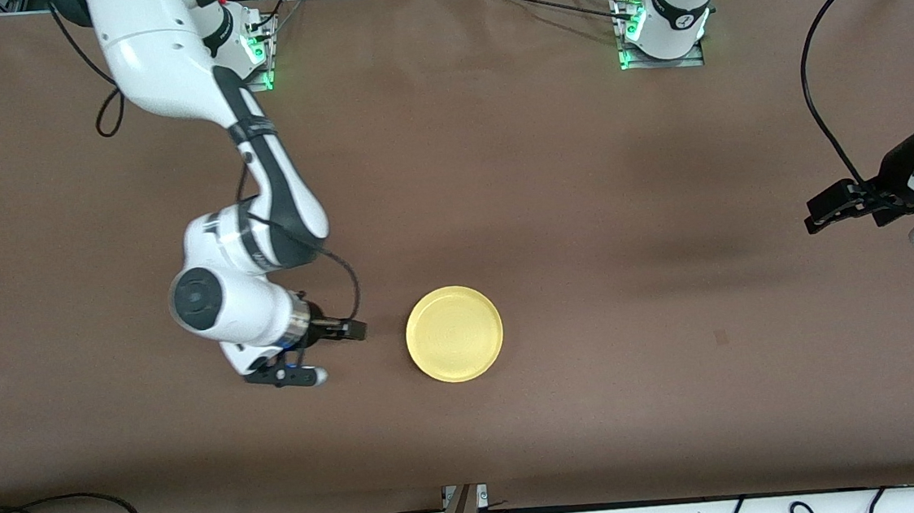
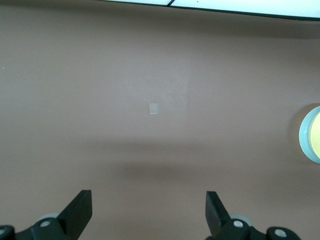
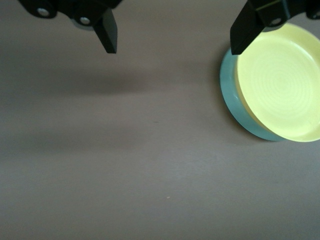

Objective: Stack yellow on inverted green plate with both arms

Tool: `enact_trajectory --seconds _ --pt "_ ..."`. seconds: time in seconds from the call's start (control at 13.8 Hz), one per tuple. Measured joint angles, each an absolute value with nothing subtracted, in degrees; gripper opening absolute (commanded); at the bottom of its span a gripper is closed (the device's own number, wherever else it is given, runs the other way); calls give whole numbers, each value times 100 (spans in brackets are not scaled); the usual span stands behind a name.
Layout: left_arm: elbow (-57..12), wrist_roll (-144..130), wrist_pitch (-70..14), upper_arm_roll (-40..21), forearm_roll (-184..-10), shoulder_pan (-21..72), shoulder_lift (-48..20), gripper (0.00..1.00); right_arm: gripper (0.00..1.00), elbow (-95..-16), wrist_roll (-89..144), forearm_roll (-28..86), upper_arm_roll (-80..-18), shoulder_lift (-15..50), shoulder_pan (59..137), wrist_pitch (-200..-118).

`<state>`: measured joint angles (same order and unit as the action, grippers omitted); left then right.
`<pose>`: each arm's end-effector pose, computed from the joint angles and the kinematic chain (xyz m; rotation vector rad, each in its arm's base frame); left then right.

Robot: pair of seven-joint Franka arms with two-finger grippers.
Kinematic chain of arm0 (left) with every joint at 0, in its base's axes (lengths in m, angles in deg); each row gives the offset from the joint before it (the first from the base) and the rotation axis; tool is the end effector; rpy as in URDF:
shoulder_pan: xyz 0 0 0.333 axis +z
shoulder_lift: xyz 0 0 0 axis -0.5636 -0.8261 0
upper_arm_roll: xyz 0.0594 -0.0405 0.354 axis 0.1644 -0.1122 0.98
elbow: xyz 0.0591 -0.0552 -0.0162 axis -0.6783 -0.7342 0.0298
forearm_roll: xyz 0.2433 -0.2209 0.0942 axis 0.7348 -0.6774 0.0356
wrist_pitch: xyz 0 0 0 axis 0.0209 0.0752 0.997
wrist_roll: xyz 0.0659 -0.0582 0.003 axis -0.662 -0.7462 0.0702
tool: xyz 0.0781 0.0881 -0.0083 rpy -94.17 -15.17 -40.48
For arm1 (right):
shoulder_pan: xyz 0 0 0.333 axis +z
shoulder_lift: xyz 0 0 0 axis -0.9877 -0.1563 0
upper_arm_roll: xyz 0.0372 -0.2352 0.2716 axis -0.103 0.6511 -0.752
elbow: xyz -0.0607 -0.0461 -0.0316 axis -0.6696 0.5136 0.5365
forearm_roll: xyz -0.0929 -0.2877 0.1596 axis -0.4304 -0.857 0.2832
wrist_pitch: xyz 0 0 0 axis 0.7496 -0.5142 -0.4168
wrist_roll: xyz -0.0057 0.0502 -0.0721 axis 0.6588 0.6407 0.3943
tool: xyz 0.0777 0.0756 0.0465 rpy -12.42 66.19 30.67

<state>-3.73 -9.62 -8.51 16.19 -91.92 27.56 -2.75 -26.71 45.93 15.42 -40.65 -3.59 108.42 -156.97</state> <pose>0.5990 -0.0101 0.6061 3.0965 0.1252 0.0749 0.6910 0.2537 0.3563 -2.9358 0.1421 0.0868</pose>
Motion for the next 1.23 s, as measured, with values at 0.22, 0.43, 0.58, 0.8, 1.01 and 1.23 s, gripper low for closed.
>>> enact_trajectory --seconds 0.22,0.43,0.58,0.8,1.01,1.23 --pt "-371 -962 -851 1611 -9192 2754 -275 100 100 -2655 4009 1152 -4039 211 10226 -14639" --pt "-367 -962 -851 1602 -9192 2754 -275 100 100 -2821 3873 380 -4060 960 9762 -13766" --pt "-366 -962 -851 1588 -9192 2750 -275 100 100 -3213 3872 213 -4072 1561 9593 -13679" --pt "-360 -962 -851 1584 -9192 2748 -275 100 100 -3798 3865 36 -4077 2334 9313 -13680" --pt "-358 -962 -850 1585 -9192 2748 -275 100 100 -4210 3532 -556 -4202 2901 9252 -13692" --pt "-355 -963 -851 1586 -9192 2748 -275 100 100 -4288 3406 -699 -4320 3307 9192 -13520"
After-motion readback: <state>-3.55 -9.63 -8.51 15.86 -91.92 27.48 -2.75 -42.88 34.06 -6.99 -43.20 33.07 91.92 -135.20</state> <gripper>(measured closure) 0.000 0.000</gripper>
